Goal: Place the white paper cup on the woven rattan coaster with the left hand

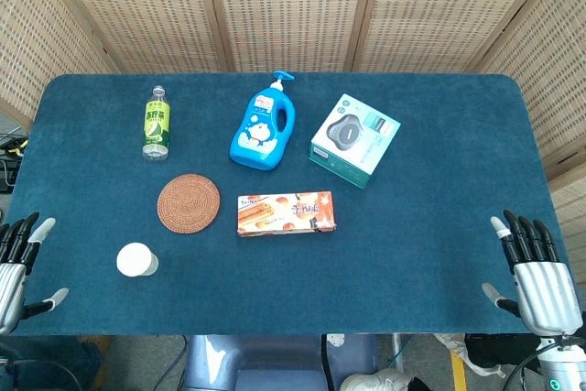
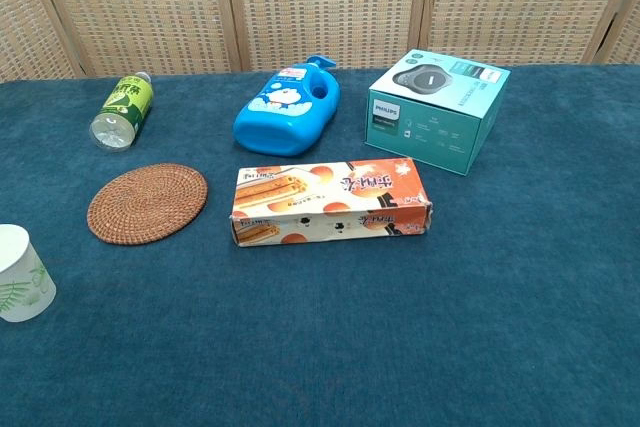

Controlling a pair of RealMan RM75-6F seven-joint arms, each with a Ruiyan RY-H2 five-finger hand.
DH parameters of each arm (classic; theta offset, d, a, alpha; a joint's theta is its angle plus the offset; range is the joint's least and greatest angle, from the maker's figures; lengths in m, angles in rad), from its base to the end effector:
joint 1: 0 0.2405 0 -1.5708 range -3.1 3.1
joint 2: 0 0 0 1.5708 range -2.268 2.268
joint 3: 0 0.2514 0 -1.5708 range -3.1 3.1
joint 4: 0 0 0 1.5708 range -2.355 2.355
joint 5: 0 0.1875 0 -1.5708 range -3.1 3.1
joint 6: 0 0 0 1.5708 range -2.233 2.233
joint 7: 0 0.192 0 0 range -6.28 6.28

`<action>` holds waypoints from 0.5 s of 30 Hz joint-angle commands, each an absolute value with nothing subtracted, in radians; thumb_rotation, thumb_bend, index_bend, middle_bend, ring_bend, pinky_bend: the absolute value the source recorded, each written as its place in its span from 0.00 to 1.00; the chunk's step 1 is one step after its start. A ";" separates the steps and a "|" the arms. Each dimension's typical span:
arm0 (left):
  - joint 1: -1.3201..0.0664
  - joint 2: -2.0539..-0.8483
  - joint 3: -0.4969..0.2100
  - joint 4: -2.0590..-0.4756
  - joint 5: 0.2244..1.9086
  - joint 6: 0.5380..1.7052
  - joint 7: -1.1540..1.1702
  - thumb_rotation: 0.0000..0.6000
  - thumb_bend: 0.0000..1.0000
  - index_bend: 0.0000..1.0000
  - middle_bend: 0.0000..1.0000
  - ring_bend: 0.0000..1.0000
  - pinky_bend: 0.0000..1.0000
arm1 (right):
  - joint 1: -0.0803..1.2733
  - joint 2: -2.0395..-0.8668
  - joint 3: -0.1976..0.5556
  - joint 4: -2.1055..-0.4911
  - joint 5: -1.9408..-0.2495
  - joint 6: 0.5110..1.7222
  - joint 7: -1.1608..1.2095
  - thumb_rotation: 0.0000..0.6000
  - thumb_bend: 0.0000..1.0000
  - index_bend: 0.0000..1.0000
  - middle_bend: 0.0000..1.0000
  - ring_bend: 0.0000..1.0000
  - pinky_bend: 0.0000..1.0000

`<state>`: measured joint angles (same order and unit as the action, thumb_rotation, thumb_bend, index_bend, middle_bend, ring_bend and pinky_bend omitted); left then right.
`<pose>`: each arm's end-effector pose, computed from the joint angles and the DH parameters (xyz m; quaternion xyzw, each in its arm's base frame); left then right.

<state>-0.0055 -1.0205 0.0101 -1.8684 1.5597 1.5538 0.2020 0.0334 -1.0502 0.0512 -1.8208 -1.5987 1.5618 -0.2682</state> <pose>-0.2640 0.1916 0.1861 -0.6037 -0.3830 -0.3658 0.5959 -0.2517 -0.2095 0.1905 0.6203 -0.3179 0.3790 0.6087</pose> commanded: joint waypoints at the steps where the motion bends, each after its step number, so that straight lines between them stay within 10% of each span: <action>1: -0.005 -1.018 0.010 -1.869 1.559 1.554 0.196 1.00 0.00 0.00 0.00 0.00 0.00 | 0.034 -1.053 0.053 -1.820 -1.595 1.562 -0.272 1.00 0.00 0.04 0.00 0.00 0.00; 15: -0.060 -1.030 0.009 -1.836 1.547 1.448 0.184 1.00 0.00 0.00 0.00 0.00 0.00 | 0.037 -1.062 0.053 -1.825 -1.593 1.554 -0.290 1.00 0.00 0.04 0.00 0.00 0.00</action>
